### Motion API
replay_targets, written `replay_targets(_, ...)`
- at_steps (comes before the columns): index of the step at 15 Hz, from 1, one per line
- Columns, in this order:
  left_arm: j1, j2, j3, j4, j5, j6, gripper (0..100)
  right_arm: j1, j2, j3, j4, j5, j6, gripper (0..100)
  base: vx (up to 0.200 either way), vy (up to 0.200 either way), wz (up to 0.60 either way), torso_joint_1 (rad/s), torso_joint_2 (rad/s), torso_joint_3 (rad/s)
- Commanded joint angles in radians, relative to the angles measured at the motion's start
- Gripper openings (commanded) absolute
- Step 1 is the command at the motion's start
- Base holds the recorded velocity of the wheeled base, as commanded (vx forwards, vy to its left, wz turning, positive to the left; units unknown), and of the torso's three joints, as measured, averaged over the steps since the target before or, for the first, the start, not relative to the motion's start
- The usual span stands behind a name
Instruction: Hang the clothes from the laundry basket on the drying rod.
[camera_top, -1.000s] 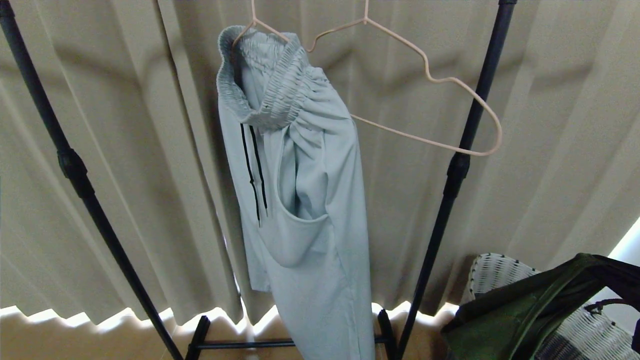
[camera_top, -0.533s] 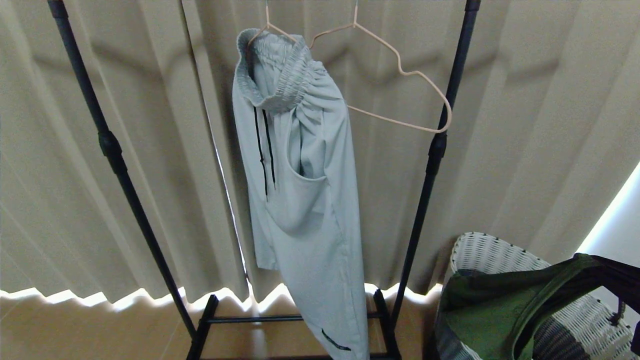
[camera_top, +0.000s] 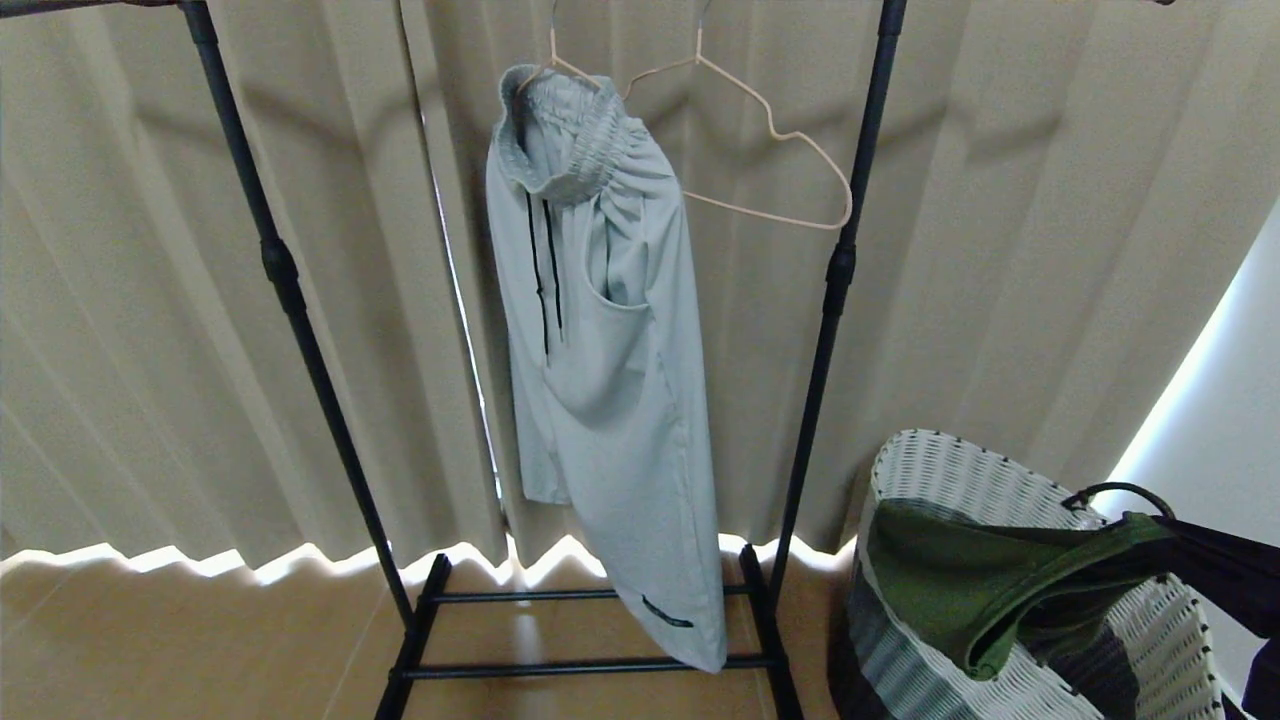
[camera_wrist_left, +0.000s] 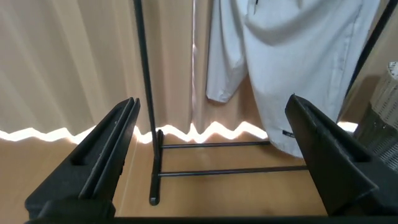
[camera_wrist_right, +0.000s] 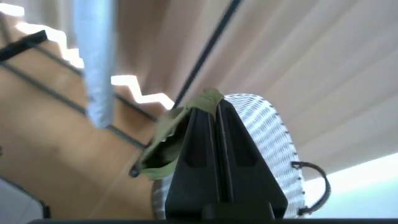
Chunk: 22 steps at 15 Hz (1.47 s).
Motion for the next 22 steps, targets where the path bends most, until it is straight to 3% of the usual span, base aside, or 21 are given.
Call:
replay_targets(1, 0.001, 0.000, 0.000, 0.010, 0.000, 0.011, 100, 0.065, 0.057, -0.039, -0.002, 0.004, 0.002, 0, 0.000, 0.000, 0.00, 0.000, 0.00, 0.000)
replay_targets(2, -0.001, 0.000, 0.000, 0.013, -0.006, 0.022, 100, 0.093, 0.080, -0.064, -0.006, 0.021, 0.004, 0, 0.000, 0.000, 0.00, 0.000, 0.00, 0.000)
replay_targets(4, 0.001, 0.000, -0.003, -0.007, -0.101, 0.043, 100, 0.128, 0.137, -0.116, -0.012, 0.078, 0.007, 0, 0.000, 0.000, 0.00, 0.000, 0.00, 0.000)
replay_targets(5, -0.001, 0.000, -0.028, -0.027, -0.178, 0.048, 100, 0.143, 0.171, -0.148, -0.014, 0.108, 0.019, 0, 0.000, 0.000, 0.00, 0.000, 0.00, 0.000)
replay_targets(6, -0.005, 0.023, -0.098, -0.026, -0.304, 0.048, 100, 0.179, 0.212, -0.197, -0.014, 0.133, 0.056, 0, 0.000, 0.000, 0.00, 0.000, 0.00, 0.000)
replay_targets(9, -0.012, 0.266, -0.273, -0.030, -0.429, 0.060, 100, 0.274, 0.288, -0.298, -0.014, 0.139, 0.194, 0, 0.000, 0.000, 0.00, 0.000, 0.00, 0.000)
replay_targets(12, -0.068, 0.561, -0.385, -0.062, -0.503, 0.160, 100, 0.330, 0.329, -0.338, -0.019, 0.171, 0.299, 0, 0.000, 0.000, 0.00, 0.000, 0.00, 0.000)
replay_targets(14, -0.166, 0.736, -0.405, -0.161, -0.500, 0.175, 100, 0.332, 0.338, -0.341, -0.055, 0.191, 0.314, 0, 0.000, 0.000, 0.00, 0.000, 0.00, 0.000)
replay_targets(16, -0.286, 1.012, -0.410, -0.363, -0.471, 0.145, 100, 0.332, 0.369, -0.331, -0.114, 0.206, 0.337, 0, 0.000, 0.000, 0.00, 0.000, 0.00, 0.000)
replay_targets(19, -0.467, 1.265, -0.426, -0.567, -0.310, 0.105, 100, 0.346, 0.381, -0.340, -0.118, 0.216, 0.340, 0, 0.000, 0.000, 0.00, 0.000, 0.00, 0.000)
replay_targets(21, -0.680, 1.414, -0.425, -0.704, -0.156, 0.006, 100, 0.366, 0.386, -0.348, -0.141, 0.228, 0.366, 0, 0.000, 0.000, 0.00, 0.000, 0.00, 0.000)
replay_targets(22, -0.728, 1.443, -0.426, -0.725, -0.130, -0.018, 100, 0.373, 0.398, -0.349, -0.164, 0.228, 0.383, 0, 0.000, 0.000, 0.00, 0.000, 0.00, 0.000)
